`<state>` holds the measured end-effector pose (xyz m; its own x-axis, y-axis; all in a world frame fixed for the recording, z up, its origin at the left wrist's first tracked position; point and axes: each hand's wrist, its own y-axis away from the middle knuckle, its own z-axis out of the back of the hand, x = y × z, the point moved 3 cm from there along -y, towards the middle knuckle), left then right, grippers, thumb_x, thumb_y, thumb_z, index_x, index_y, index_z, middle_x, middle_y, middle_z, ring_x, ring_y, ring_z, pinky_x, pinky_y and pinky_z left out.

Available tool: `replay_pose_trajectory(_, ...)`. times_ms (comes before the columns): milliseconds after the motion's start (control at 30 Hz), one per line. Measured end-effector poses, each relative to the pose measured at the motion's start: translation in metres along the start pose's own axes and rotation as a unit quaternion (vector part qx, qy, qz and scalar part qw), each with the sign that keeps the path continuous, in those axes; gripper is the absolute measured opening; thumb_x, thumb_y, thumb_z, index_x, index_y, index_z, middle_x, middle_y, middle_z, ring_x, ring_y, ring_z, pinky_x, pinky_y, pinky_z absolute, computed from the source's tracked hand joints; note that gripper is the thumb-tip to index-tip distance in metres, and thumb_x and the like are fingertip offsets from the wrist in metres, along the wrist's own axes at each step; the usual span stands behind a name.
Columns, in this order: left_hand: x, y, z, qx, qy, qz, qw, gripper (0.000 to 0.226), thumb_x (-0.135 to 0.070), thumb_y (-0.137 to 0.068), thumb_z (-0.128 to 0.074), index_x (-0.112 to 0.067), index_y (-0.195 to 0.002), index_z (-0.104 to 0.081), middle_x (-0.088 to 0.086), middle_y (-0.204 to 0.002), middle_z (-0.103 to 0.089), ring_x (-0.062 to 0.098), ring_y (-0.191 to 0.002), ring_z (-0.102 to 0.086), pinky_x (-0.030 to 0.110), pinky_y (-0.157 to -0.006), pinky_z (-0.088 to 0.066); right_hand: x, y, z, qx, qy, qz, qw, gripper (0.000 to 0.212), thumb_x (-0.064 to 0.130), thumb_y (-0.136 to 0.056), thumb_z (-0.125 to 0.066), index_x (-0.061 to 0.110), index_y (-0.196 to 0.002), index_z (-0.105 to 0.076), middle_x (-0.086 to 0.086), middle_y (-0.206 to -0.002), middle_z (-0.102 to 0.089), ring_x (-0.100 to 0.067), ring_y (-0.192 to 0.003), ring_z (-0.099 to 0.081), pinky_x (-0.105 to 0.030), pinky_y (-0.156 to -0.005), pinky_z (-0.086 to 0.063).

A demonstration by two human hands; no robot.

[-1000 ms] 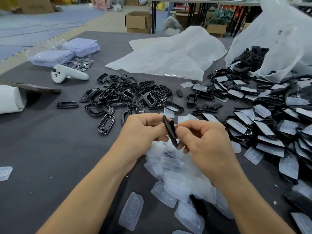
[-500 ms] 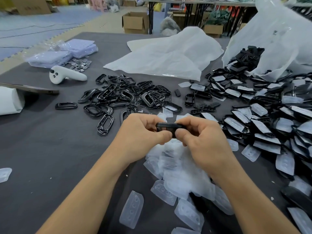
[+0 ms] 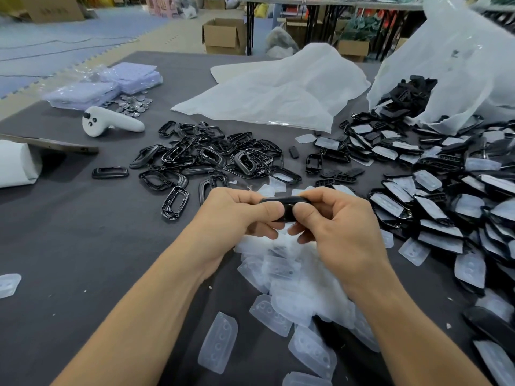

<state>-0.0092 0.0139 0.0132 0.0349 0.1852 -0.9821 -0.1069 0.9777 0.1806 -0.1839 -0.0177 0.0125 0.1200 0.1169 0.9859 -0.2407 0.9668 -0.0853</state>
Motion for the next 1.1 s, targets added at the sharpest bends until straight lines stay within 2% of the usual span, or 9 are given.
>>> replay_pose_trajectory(100, 0.0, 0.001, -0.01, -0.028, -0.018, -0.034, 0.999, 0.005, -0.02, -0.083, -0.08, -0.017, -0.087, -0.082, 0.007, -0.079, -0.079, 0.013, -0.067, -0.072, 0.032, -0.079, -0.056, 0.002, 0.0, 0.003, -0.019, 0.007, 0.013, 1.0, 0.022, 0.006, -0.095, -0.068, 0.026, -0.088, -0.075, -0.001, -0.073, -0.077, -0.016, -0.059, -0.07, -0.022, -0.056, -0.053)
replay_pose_trajectory(200, 0.002, 0.002, -0.017, -0.069, -0.024, -0.068, 0.995, 0.016, -0.017, -0.079, -0.081, -0.027, -0.091, -0.081, 0.004, -0.076, -0.078, 0.013, -0.069, -0.072, 0.03, -0.076, -0.056, 0.003, -0.001, 0.007, -0.011, 0.029, 0.026, 0.999, 0.027, 0.006, -0.093, -0.07, 0.032, -0.089, -0.074, 0.0, -0.067, -0.074, -0.014, -0.053, -0.065, -0.018, -0.05, -0.047)
replay_pose_trajectory(367, 0.0, 0.002, -0.013, -0.047, 0.033, -0.035, 0.998, 0.021, 0.002, -0.082, -0.081, -0.019, -0.086, -0.08, 0.01, -0.077, -0.078, 0.014, -0.061, -0.071, 0.017, -0.061, -0.053, 0.003, -0.001, 0.009, -0.02, 0.037, 0.038, 0.998, 0.015, 0.012, -0.09, -0.073, 0.026, -0.088, -0.075, 0.0, -0.068, -0.075, -0.014, -0.054, -0.067, -0.017, -0.051, -0.047)
replay_pose_trajectory(533, -0.001, 0.003, -0.012, -0.032, 0.066, -0.026, 0.997, 0.04, 0.004, -0.08, -0.082, -0.028, -0.104, -0.08, 0.01, -0.081, -0.077, 0.018, -0.073, -0.073, 0.023, -0.076, -0.057, 0.008, 0.0, 0.007, -0.037, -0.016, 0.022, 0.999, 0.016, 0.005, -0.088, -0.077, 0.021, -0.09, -0.076, -0.004, -0.073, -0.077, -0.02, -0.062, -0.073, -0.025, -0.062, -0.058)
replay_pose_trajectory(667, -0.002, 0.002, -0.016, 0.011, 0.187, 0.008, 0.982, 0.037, -0.002, -0.072, -0.081, -0.027, -0.1, -0.084, 0.015, -0.1, -0.079, 0.024, -0.083, -0.074, 0.038, -0.094, -0.059, 0.015, 0.001, 0.011, -0.057, -0.128, 0.004, 0.99, 0.015, 0.001, -0.082, -0.081, 0.014, -0.089, -0.078, -0.01, -0.072, -0.076, -0.022, -0.061, -0.073, -0.024, -0.059, -0.058)
replay_pose_trajectory(767, -0.003, 0.003, -0.016, 0.036, 0.249, 0.037, 0.967, 0.045, -0.009, -0.061, -0.082, -0.019, -0.106, -0.081, 0.009, -0.105, -0.08, 0.021, -0.082, -0.078, 0.032, -0.086, -0.064, 0.02, 0.002, 0.011, -0.037, -0.148, 0.022, 0.988, 0.018, -0.003, -0.079, -0.081, 0.011, -0.091, -0.078, -0.011, -0.074, -0.077, -0.022, -0.062, -0.072, -0.026, -0.061, -0.059)
replay_pose_trajectory(833, 0.0, 0.003, -0.017, 0.021, 0.27, 0.056, 0.961, 0.056, -0.01, -0.057, -0.081, -0.016, -0.112, -0.077, 0.007, -0.097, -0.081, 0.017, -0.072, -0.077, 0.026, -0.075, -0.064, 0.022, 0.003, 0.011, -0.026, -0.107, 0.049, 0.993, 0.024, -0.007, -0.078, -0.081, 0.013, -0.093, -0.078, -0.008, -0.076, -0.078, -0.02, -0.063, -0.073, -0.025, -0.063, -0.059)
replay_pose_trajectory(900, 0.001, 0.004, -0.02, 0.015, 0.287, 0.051, 0.957, 0.052, -0.014, -0.06, -0.077, -0.015, -0.112, -0.076, 0.006, -0.089, -0.079, 0.014, -0.065, -0.074, 0.024, -0.069, -0.062, 0.024, 0.005, 0.011, -0.023, -0.068, 0.07, 0.995, 0.029, -0.007, -0.078, -0.082, 0.017, -0.093, -0.078, -0.004, -0.078, -0.079, -0.019, -0.065, -0.075, -0.025, -0.065, -0.059)
replay_pose_trajectory(1100, 0.001, 0.0, -0.02, 0.014, 0.234, -0.013, 0.972, 0.033, -0.007, -0.07, -0.08, -0.019, -0.1, -0.083, 0.017, -0.094, -0.063, 0.021, -0.079, -0.069, 0.023, -0.077, -0.06, 0.018, 0.002, 0.013, -0.054, -0.097, 0.043, 0.993, 0.028, -0.01, -0.079, -0.079, 0.013, -0.093, -0.076, -0.008, -0.077, -0.079, -0.024, -0.063, -0.074, -0.027, -0.063, -0.06)
